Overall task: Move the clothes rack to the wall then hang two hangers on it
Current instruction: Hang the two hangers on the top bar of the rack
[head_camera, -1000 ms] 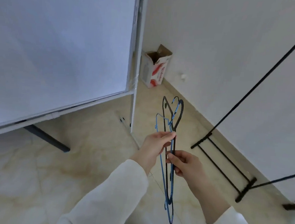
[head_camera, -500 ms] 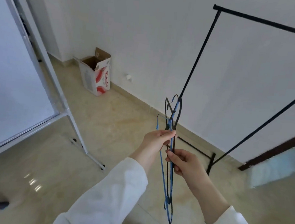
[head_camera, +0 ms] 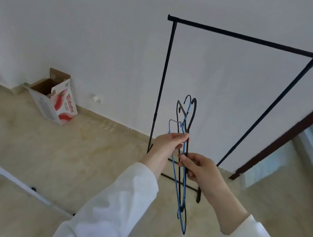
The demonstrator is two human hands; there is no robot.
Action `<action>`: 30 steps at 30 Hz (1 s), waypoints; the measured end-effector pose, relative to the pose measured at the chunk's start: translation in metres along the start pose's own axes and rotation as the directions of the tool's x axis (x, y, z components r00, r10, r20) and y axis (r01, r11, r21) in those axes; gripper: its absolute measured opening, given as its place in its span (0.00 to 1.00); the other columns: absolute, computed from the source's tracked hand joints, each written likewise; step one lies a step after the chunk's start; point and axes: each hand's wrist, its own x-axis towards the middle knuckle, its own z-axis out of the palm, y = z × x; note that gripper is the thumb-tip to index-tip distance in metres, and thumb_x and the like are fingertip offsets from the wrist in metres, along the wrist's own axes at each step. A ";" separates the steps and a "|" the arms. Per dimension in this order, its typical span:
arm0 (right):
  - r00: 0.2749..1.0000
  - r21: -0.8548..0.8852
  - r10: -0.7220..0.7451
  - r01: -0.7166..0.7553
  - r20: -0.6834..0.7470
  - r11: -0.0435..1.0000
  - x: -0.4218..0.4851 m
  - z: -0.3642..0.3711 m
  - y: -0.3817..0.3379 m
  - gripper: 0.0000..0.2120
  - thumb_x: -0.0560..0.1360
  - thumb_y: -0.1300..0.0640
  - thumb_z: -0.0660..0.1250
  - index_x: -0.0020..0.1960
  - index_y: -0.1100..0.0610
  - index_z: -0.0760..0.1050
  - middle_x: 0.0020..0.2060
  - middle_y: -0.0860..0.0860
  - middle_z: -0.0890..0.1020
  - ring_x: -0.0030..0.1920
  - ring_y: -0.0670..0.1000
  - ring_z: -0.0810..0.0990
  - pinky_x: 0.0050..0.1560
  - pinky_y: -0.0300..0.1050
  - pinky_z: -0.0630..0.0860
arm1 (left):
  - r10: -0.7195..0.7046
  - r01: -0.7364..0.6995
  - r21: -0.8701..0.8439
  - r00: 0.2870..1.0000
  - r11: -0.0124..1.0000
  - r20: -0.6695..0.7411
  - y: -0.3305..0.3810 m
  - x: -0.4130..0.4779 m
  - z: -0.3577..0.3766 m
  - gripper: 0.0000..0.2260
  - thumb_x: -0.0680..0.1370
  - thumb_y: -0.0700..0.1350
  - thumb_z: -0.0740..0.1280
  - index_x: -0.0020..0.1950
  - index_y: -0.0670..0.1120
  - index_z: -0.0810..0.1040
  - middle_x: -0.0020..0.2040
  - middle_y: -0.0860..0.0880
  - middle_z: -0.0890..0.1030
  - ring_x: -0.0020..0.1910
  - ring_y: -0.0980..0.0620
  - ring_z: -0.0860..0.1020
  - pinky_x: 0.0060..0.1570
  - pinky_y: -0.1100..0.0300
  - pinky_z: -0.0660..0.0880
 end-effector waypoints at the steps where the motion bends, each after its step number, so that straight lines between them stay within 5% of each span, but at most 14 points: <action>1: 1.000 0.005 -0.002 0.003 -0.019 1.000 0.010 -0.004 -0.006 0.04 0.73 0.56 0.66 0.43 0.55 0.79 0.29 0.46 0.80 0.24 0.42 0.66 0.30 0.34 0.68 | 0.007 -0.007 0.005 1.000 1.000 0.020 0.008 0.011 0.003 0.08 0.74 0.53 0.66 0.43 0.50 0.80 0.37 0.57 0.76 0.38 0.63 0.73 0.37 0.66 0.66; 14: 0.963 0.034 -0.062 0.073 -0.264 0.997 0.126 -0.026 -0.090 0.07 0.74 0.56 0.65 0.47 0.59 0.79 0.23 0.44 0.80 0.21 0.41 0.66 0.30 0.34 0.67 | 0.078 -0.099 0.058 0.953 0.993 0.291 0.121 0.141 0.016 0.07 0.74 0.51 0.67 0.36 0.52 0.79 0.40 0.57 0.78 0.40 0.61 0.74 0.52 0.62 0.68; 30: 0.915 0.059 -0.132 0.166 -0.381 0.984 0.205 -0.073 -0.164 0.06 0.73 0.55 0.66 0.43 0.56 0.80 0.25 0.44 0.76 0.25 0.43 0.65 0.36 0.39 0.70 | 0.135 -0.163 0.039 0.910 0.986 0.392 0.216 0.220 0.054 0.07 0.73 0.51 0.69 0.37 0.50 0.80 0.38 0.55 0.78 0.38 0.61 0.74 0.48 0.63 0.68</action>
